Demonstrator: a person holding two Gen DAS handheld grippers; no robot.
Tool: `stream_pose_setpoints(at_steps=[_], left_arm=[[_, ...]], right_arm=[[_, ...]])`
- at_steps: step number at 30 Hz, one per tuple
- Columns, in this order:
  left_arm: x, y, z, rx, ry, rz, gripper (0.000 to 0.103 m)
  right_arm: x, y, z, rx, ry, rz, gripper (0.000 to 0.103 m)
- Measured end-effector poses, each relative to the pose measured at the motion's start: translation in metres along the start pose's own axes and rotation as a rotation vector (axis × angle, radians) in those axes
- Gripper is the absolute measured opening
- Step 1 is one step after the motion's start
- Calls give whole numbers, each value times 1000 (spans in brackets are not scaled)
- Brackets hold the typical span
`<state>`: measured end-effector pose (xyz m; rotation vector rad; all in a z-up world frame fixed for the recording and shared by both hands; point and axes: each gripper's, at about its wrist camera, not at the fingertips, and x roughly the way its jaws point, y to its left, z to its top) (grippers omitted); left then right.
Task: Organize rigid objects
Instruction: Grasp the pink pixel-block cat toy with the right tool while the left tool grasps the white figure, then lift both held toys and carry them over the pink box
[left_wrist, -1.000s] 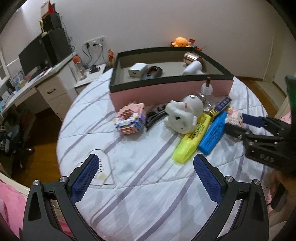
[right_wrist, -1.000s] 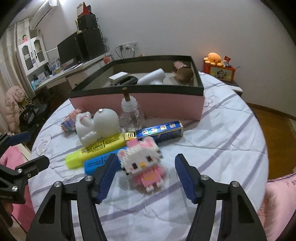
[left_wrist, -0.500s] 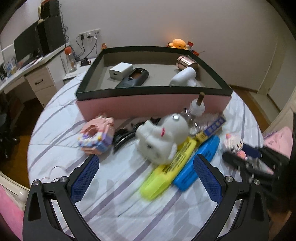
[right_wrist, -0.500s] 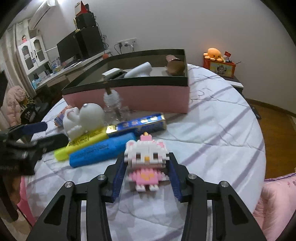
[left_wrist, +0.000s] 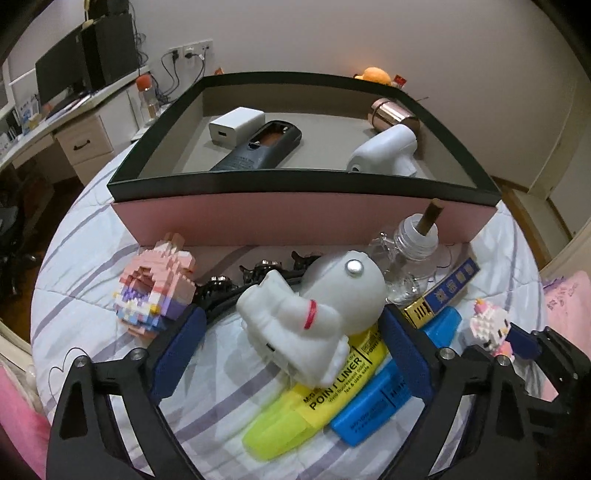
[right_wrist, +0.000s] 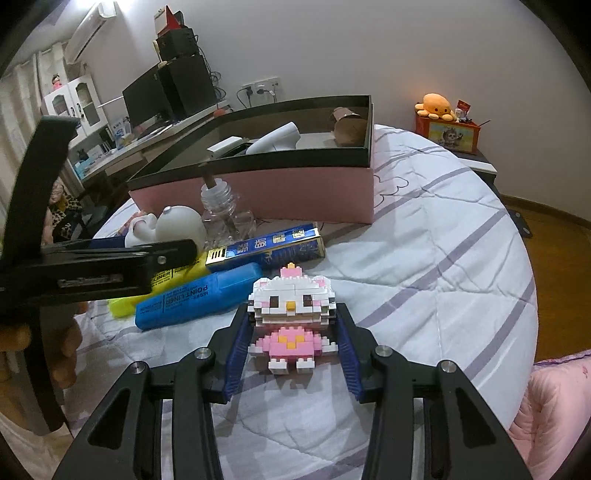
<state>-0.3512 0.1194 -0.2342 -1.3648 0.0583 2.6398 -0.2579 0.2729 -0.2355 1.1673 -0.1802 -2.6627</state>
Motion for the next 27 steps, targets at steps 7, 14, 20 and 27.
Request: stream_pose_setpoints(at_steps=[7, 14, 20, 27], left_arm=[[-4, 0, 3, 14, -28, -46, 69], [-18, 7, -4, 27, -34, -25, 69], [-39, 13, -11, 52, -62, -21, 69], [-55, 16, -17, 77, -81, -30, 69]], right_arm=[[0, -1, -1, 1, -4, 9, 45], [-1, 1, -1, 2, -7, -4, 45], [-4, 5, 1, -6, -5, -16, 45], [-16, 14, 8, -20, -32, -26, 45]])
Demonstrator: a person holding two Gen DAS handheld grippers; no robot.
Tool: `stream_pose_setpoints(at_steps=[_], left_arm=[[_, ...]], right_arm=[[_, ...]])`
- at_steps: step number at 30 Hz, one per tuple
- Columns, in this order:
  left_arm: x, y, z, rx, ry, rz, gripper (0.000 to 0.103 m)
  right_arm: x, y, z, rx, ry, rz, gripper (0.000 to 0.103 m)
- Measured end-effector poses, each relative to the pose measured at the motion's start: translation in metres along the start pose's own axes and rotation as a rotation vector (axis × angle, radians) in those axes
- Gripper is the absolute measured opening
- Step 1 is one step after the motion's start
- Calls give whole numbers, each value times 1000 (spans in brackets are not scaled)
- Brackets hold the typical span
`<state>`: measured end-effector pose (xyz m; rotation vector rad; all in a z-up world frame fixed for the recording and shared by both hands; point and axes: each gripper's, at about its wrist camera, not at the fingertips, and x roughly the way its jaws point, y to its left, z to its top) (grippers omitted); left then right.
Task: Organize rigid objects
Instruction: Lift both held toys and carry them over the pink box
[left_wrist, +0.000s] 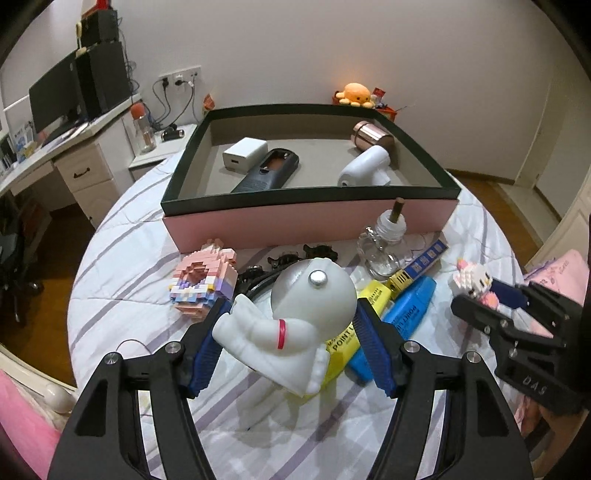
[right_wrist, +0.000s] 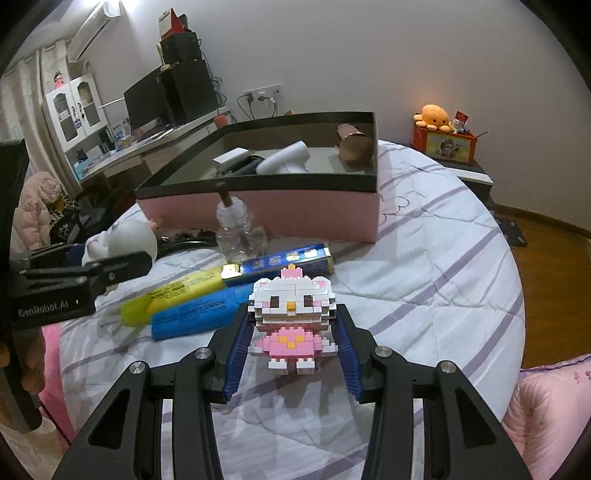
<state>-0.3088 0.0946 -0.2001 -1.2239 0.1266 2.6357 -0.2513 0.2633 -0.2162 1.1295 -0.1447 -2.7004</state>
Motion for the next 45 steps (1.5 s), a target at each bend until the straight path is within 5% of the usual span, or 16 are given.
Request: stream_pose_setpoints(at_steps=[32, 45], left_arm=[[-156, 27, 42, 20, -402, 47, 69], [-142, 25, 78, 48, -418, 102, 69]], right_arm=[[-99, 96, 85, -236, -306, -29, 45], [-87, 96, 112, -262, -321, -39, 45]])
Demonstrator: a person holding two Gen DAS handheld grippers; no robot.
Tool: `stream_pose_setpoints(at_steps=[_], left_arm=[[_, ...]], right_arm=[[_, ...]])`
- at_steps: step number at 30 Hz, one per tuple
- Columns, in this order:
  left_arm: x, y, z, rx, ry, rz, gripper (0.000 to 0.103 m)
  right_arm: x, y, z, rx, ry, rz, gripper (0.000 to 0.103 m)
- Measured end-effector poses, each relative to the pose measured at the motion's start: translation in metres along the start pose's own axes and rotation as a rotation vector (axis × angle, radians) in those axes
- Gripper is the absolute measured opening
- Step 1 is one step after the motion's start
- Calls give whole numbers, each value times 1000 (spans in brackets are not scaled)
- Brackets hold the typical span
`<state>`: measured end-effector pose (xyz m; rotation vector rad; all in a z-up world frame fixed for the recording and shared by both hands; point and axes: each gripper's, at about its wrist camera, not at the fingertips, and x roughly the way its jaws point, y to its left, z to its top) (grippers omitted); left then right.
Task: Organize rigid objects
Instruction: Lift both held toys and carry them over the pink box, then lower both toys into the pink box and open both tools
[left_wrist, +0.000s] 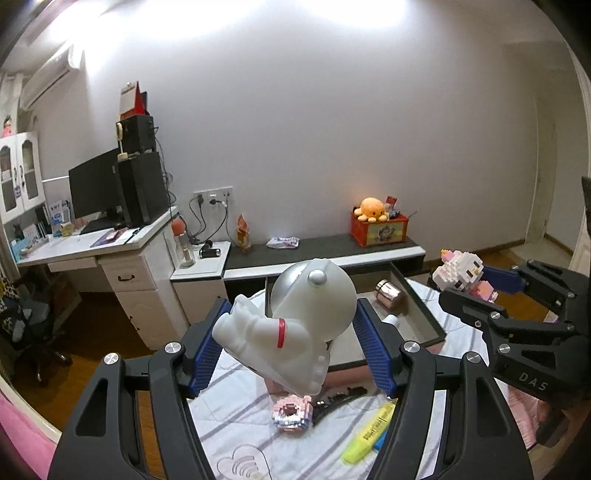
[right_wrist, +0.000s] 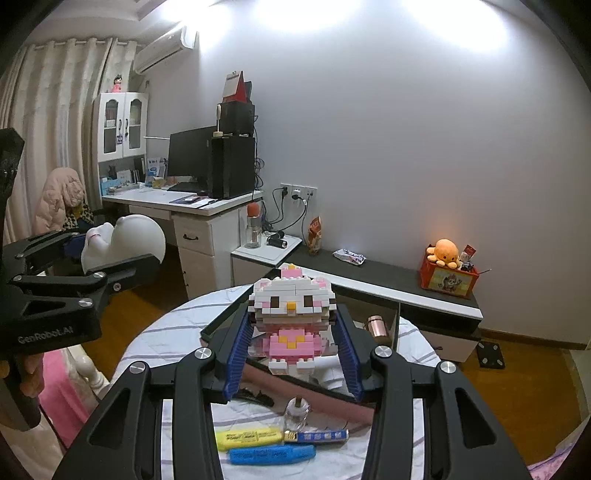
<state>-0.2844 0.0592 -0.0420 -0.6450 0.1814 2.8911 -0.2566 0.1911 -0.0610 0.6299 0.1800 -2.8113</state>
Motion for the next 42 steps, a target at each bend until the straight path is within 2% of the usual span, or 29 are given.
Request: stream_pose_setpoints(at_steps=[5, 12, 19, 23, 29, 33, 34, 36, 39, 40, 42], left_arm=[[42, 1, 8, 29, 55, -10, 69], [121, -2, 5, 39, 185, -59, 69], [201, -18, -18, 58, 343, -78, 69], [230, -27, -38, 78, 418, -83, 69], [241, -37, -54, 98, 473, -77, 70], [231, -33, -53, 75, 469, -81, 86], [227, -32, -53, 75, 461, -76, 87], [215, -27, -49, 78, 438, -47, 91], [191, -17, -40, 74, 387, -12, 95], [179, -15, -38, 67, 363, -5, 95], [157, -9, -32, 51, 319, 0, 103]], right_arm=[[25, -13, 2, -3, 34, -1, 45], [79, -42, -4, 12, 123, -4, 45], [145, -63, -21, 41, 249, 14, 45], [178, -69, -32, 53, 321, 30, 45], [196, -68, -43, 37, 377, 38, 45], [188, -70, -46, 58, 366, 47, 46], [185, -70, -44, 59, 359, 44, 46], [173, -70, -40, 55, 343, 28, 51], [150, -68, -31, 55, 294, 11, 70], [145, -68, -28, 55, 284, 7, 80], [125, -65, -20, 50, 242, -13, 83]])
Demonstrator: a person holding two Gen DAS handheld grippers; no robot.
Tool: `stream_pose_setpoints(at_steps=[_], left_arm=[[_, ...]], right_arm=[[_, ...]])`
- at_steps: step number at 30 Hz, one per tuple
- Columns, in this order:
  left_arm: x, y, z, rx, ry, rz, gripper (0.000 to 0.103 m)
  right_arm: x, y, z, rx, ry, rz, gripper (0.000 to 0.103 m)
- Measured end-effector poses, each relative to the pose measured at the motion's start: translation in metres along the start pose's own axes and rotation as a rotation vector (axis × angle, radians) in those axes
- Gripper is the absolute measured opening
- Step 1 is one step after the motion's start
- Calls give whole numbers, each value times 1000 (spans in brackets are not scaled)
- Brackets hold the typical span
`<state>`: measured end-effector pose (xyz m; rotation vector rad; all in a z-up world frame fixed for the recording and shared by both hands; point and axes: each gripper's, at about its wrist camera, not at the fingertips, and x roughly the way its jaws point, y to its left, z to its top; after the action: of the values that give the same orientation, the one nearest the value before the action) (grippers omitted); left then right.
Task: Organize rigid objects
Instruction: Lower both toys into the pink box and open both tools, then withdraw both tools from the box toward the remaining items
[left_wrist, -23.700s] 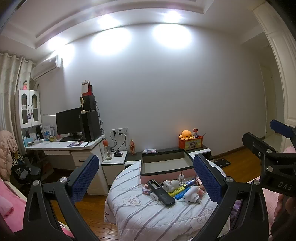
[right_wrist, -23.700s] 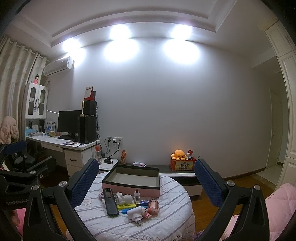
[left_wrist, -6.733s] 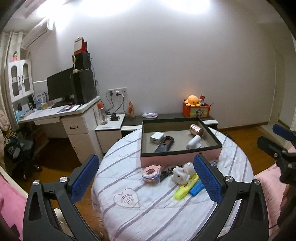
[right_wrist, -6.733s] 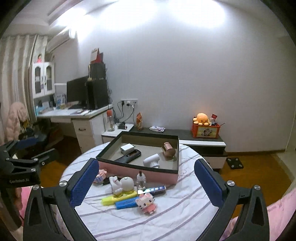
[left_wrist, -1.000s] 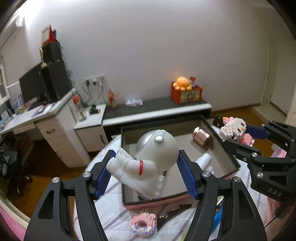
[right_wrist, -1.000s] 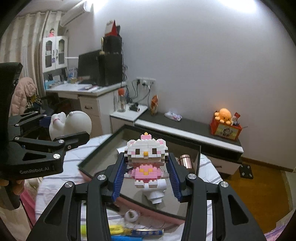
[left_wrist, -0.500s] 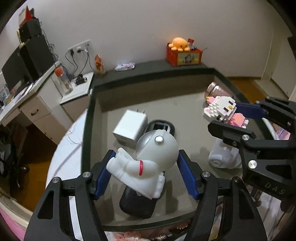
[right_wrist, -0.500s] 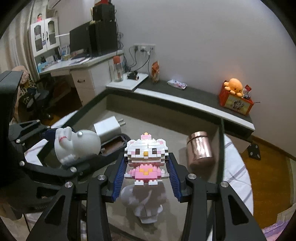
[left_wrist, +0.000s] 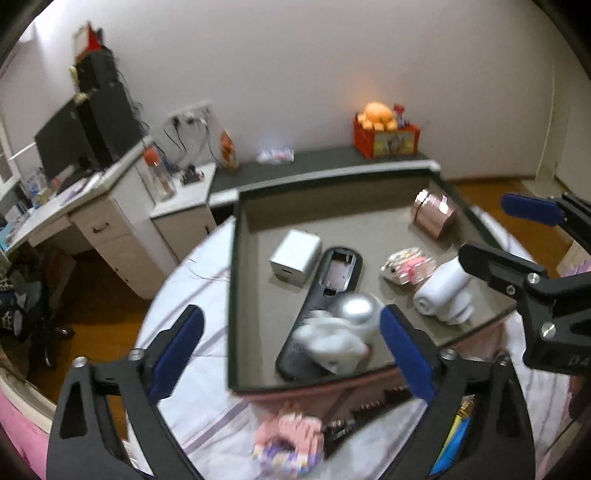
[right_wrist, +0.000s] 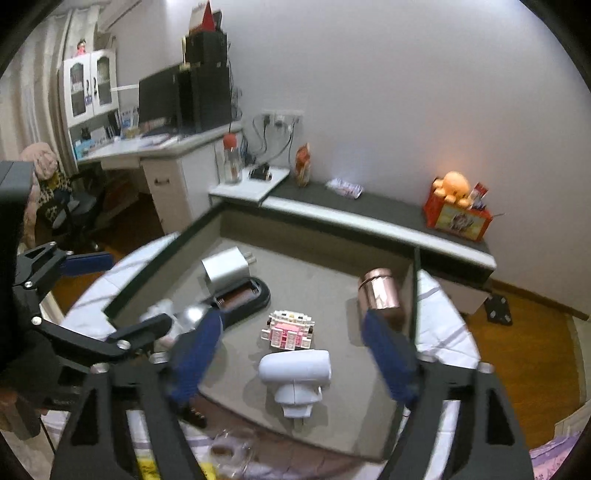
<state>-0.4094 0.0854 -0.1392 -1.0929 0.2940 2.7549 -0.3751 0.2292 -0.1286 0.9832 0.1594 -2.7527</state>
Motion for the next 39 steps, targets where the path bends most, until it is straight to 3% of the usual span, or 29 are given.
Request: stream_pose_setpoints(at_steps=[3, 7, 9, 11, 15, 22, 27, 39], left_arm=[[-41, 12, -6, -24, -89, 24, 103], [-91, 32, -21, -75, -175, -2, 103], [-112, 39, -29, -94, -211, 11, 103], [-132, 43, -38, -111, -251, 38, 103], [-168, 36, -56, -107, -308, 81, 103], [-219, 16, -94, -87, -436, 37, 103], [-229, 16, -105, -83, -443, 24, 103], [-222, 11, -118, -60, -387, -1, 103]], right_arm=[[-33, 10, 3, -17, -63, -11, 83], [-78, 25, 4, -41, -155, -26, 84], [-104, 32, -1, -50, -216, -11, 88], [-125, 39, -8, -53, -266, -24, 103], [-161, 52, -26, -41, -343, -46, 103], [-198, 71, -55, -8, -436, -133, 103], [-203, 71, -79, 67, -440, -135, 103], [-209, 81, -90, 69, -403, -158, 103]])
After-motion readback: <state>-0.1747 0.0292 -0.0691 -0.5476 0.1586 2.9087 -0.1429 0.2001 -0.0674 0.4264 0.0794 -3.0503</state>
